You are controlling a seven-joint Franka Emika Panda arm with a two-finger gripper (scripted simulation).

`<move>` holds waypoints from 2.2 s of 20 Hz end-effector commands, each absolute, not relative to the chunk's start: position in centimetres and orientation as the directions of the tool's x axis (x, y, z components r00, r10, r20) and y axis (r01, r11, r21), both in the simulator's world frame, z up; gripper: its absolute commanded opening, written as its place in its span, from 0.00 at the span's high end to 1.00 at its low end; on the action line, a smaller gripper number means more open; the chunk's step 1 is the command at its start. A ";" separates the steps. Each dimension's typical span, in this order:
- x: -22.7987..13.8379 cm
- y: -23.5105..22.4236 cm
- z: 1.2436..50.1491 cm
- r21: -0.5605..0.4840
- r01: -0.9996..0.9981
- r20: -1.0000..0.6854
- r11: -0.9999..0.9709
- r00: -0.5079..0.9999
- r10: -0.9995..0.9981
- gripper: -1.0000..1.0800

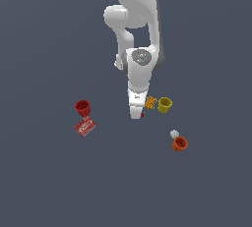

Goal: Pick up a designated object from a clutter of objects.

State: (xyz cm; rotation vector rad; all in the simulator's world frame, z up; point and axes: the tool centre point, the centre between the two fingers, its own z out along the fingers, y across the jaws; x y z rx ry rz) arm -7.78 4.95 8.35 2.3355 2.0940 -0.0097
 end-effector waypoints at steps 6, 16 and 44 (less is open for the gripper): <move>-8.2 5.3 7.8 0.000 0.998 0.000 -0.058 0.058 0.998 0.04; -8.3 5.3 5.8 -0.001 0.998 0.000 -0.060 0.060 0.998 0.04; -7.9 5.3 3.8 0.001 0.998 -0.001 -0.057 0.057 0.998 1.00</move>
